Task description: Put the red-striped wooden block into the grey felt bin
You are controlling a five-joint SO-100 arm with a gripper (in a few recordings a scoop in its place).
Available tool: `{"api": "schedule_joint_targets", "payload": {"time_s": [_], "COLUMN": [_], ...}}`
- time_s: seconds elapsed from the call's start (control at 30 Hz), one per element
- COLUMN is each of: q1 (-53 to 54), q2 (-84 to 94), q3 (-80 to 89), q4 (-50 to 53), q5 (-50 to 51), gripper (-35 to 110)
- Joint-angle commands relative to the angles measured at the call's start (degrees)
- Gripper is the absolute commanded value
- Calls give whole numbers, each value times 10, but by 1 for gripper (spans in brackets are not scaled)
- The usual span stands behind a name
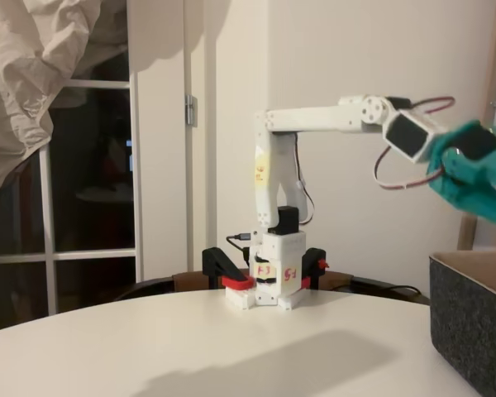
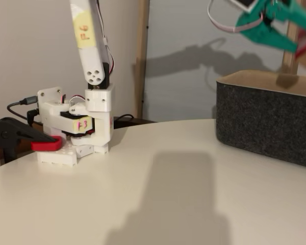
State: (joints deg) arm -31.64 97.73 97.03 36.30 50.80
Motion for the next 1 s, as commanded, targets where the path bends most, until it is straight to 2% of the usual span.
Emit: {"api": "schedule_joint_targets", "payload": {"time_s": [0.0,0.27,0.43,0.7,0.97], "q1": [-13,-45,-60,-20,114], "q2": [-14,-10,-9,99,272], "q3": [-4,-7,-33,-52,-47], "q4": [-6,-4,12,185,354], "q5": [-14,-30,-35,29,139], "gripper": [10,25,24,28,23]}}
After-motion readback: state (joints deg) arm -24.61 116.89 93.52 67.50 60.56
